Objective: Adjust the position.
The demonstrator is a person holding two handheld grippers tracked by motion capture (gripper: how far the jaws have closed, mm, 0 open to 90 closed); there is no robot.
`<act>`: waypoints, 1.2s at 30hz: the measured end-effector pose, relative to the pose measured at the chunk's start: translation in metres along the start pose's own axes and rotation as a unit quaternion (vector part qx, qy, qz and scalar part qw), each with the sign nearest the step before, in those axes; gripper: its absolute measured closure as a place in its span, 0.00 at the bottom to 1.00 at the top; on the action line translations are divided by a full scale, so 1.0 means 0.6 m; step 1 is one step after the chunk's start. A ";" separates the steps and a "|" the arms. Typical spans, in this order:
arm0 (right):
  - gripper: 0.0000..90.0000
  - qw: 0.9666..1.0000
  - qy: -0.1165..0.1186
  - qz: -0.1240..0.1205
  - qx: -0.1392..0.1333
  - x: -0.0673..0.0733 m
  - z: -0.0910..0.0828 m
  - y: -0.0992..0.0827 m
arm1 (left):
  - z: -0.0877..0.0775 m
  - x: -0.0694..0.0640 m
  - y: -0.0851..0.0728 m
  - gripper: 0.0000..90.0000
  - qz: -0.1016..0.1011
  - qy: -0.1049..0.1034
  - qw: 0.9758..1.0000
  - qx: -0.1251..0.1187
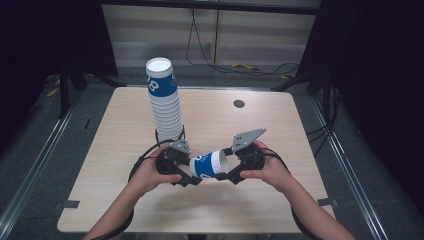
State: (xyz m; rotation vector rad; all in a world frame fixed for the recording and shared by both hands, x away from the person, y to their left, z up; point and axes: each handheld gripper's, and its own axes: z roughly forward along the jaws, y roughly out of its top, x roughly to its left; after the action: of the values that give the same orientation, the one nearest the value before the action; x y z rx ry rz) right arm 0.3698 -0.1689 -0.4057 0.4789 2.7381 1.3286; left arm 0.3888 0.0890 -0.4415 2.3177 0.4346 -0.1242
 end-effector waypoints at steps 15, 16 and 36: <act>0.20 0.998 -0.029 0.033 0.045 -0.014 -0.010 -0.006 | -0.007 -0.004 -0.022 0.22 -0.005 0.034 0.999 0.006; 0.20 0.998 -0.030 0.038 0.045 -0.014 -0.011 -0.006 | -0.008 -0.004 -0.024 0.22 -0.006 0.035 0.999 0.005; 0.19 0.990 -0.086 0.073 0.090 -0.037 -0.018 -0.025 | -0.011 -0.001 -0.063 0.21 -0.022 0.049 0.999 0.008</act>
State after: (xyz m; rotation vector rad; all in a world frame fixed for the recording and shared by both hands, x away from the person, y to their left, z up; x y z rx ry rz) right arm 0.3851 -0.1924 -0.4126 0.7814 2.7347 1.0156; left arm 0.3748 0.1180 -0.4622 2.3370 0.5348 -0.0348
